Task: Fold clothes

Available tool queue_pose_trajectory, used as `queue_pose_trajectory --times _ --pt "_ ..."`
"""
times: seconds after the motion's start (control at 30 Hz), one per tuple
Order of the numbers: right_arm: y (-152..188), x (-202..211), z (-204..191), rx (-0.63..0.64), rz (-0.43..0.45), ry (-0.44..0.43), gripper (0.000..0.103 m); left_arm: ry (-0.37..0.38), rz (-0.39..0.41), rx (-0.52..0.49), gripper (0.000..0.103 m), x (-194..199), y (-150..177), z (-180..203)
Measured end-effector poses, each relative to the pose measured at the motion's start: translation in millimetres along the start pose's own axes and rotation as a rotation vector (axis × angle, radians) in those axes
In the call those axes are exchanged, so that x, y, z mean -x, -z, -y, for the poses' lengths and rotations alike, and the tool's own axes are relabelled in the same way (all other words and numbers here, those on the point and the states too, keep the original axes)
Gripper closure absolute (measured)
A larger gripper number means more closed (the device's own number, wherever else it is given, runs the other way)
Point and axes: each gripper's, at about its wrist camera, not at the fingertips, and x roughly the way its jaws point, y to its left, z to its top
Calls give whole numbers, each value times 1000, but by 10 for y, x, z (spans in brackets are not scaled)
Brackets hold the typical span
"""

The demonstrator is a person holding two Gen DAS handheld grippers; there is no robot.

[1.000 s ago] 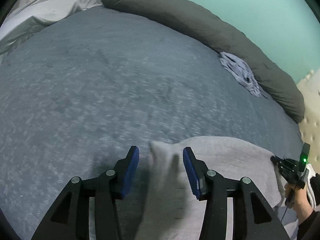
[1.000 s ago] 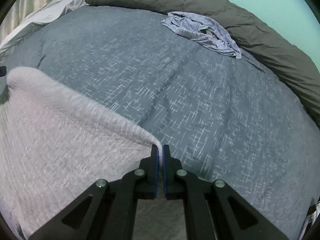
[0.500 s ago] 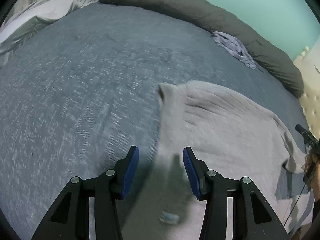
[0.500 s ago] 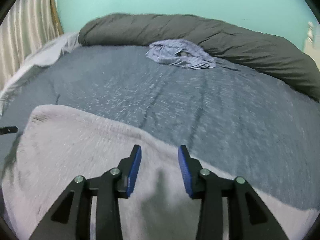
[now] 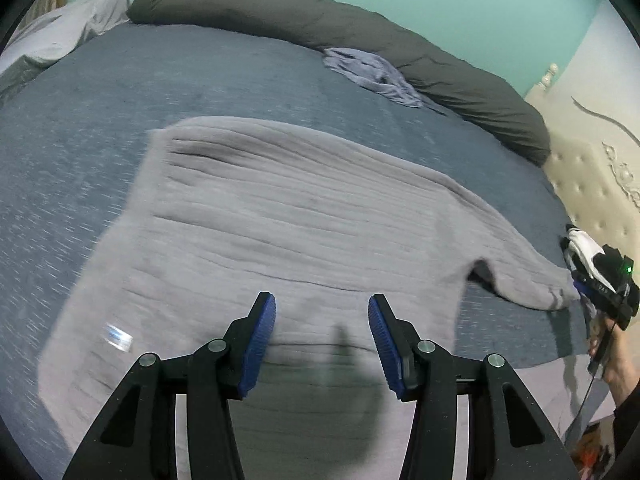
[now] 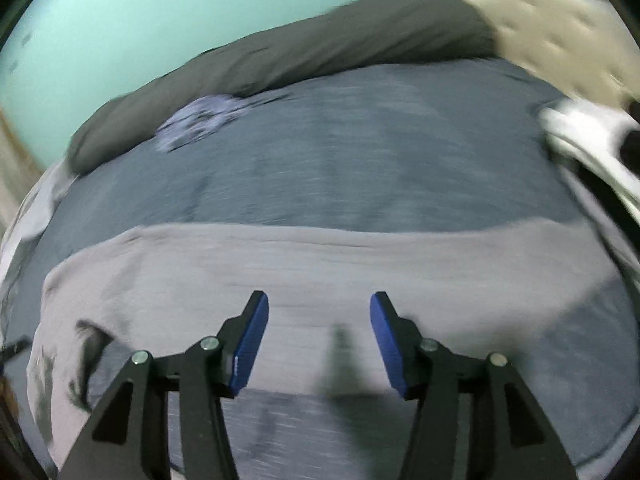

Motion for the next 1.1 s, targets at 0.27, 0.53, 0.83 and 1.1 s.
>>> queue_pose_trajectory --times 0.27,0.53,0.83,1.1 --pt "85 217 1199 -237 -14 195 48 24 -7 -10 50 -211 290 358" --pt "136 102 1747 -373 -12 214 48 22 -23 -29 50 -380 362 438" --pt "0 -184 1754 -324 1 234 78 7 -20 -49 50 -426 341 468" --pt "-170 73 1654 -231 100 297 98 5 -26 -57 50 -461 342 504"
